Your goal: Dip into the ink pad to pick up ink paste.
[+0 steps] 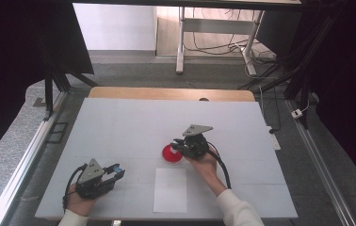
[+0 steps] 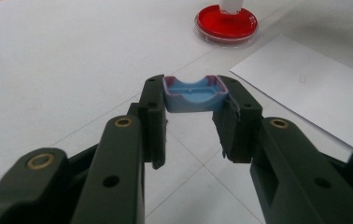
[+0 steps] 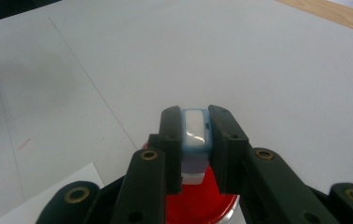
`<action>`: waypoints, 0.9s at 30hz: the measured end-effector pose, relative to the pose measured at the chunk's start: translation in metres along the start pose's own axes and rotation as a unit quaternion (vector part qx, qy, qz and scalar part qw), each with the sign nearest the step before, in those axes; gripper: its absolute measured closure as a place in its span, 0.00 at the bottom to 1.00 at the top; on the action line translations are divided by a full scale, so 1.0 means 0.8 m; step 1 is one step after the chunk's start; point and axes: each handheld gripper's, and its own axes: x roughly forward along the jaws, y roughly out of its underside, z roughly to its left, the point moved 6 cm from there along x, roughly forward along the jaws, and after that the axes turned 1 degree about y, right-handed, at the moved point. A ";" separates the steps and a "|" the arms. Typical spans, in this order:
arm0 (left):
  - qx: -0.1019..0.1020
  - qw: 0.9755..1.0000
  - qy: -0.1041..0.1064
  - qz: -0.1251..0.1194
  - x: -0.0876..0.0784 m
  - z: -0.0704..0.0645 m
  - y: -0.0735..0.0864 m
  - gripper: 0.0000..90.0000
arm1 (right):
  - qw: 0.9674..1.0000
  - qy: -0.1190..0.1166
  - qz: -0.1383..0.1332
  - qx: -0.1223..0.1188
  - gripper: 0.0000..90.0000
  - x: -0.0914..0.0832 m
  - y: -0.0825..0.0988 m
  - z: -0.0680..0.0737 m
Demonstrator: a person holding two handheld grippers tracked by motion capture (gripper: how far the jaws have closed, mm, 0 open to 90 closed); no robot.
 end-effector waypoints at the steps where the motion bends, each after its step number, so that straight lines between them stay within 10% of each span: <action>1: 0.000 1.000 0.000 0.000 0.000 0.000 0.000 0.72 | 1.000 0.002 0.000 -0.001 0.83 0.001 0.000 0.000; 27: 0.004 1.000 0.001 -0.002 0.000 -0.001 0.000 0.72 | 1.000 0.003 0.012 -0.005 0.83 0.011 0.005 0.000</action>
